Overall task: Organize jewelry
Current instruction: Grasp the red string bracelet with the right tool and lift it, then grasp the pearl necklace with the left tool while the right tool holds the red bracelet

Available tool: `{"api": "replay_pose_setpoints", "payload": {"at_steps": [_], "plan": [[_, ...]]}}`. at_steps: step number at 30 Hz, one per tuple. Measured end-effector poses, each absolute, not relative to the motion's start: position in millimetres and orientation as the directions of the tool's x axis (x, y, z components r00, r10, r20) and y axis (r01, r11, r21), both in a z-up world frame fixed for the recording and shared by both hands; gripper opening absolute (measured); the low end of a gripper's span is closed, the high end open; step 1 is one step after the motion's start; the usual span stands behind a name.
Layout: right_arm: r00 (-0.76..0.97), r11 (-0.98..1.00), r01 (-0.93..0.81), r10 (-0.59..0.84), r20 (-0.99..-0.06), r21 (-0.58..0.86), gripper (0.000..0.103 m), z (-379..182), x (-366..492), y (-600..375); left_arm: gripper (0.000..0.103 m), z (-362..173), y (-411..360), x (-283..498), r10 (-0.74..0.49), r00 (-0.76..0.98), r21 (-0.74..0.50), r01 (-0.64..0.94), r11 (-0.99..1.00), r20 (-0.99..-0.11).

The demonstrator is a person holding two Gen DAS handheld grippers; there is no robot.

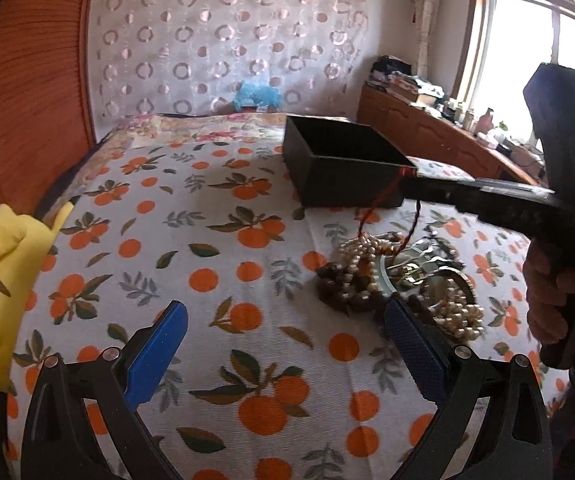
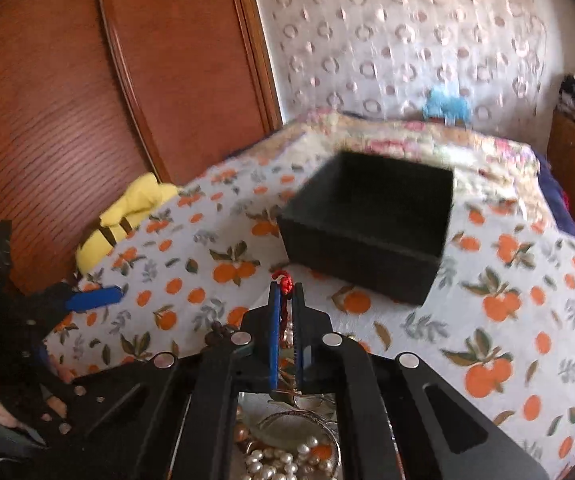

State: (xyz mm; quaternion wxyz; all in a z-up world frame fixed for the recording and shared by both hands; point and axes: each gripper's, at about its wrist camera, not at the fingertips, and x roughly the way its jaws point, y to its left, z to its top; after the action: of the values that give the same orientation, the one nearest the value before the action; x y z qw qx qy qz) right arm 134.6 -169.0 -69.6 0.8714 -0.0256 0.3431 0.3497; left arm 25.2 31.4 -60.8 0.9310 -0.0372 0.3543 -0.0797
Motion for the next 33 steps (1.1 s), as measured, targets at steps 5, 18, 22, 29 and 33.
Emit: {"api": "replay_pose_setpoints", "payload": {"at_steps": [5, 18, 22, 29, 33], "plan": [[0.567, 0.749, -0.644, 0.605, -0.56, 0.157, 0.006, -43.4, 122.2, -176.5, 0.094, -57.2, 21.8, 27.4, -0.202, 0.735, -0.132, 0.152, 0.979, -0.647], [0.64, 0.782, -0.615, 0.571, -0.514, 0.103, 0.006, -12.7, 108.5, -209.2, 0.069, -51.3, -11.4, 60.1, -0.298, 0.676, -0.143, 0.277, 0.95, -0.674], [0.653, 0.804, -0.585, 0.544, -0.527, 0.105, 0.006, -21.8, 109.4, -223.5, 0.06, -54.8, -22.5, 74.9, -0.323, 0.643, -0.144, 0.316, 0.938, -0.694], [0.661, 0.832, -0.537, 0.519, -0.543, 0.141, 0.006, -39.1, 111.4, -247.5, 0.06, -69.3, -36.6, 100.5, -0.35, 0.579, -0.173, 0.339, 0.925, -0.736], [0.665, 0.843, -0.515, 0.506, -0.548, 0.154, 0.006, -45.7, 111.4, -259.0, 0.059, -73.6, -40.0, 112.1, -0.38, 0.554, -0.219, 0.335, 0.916, -0.741]]}}
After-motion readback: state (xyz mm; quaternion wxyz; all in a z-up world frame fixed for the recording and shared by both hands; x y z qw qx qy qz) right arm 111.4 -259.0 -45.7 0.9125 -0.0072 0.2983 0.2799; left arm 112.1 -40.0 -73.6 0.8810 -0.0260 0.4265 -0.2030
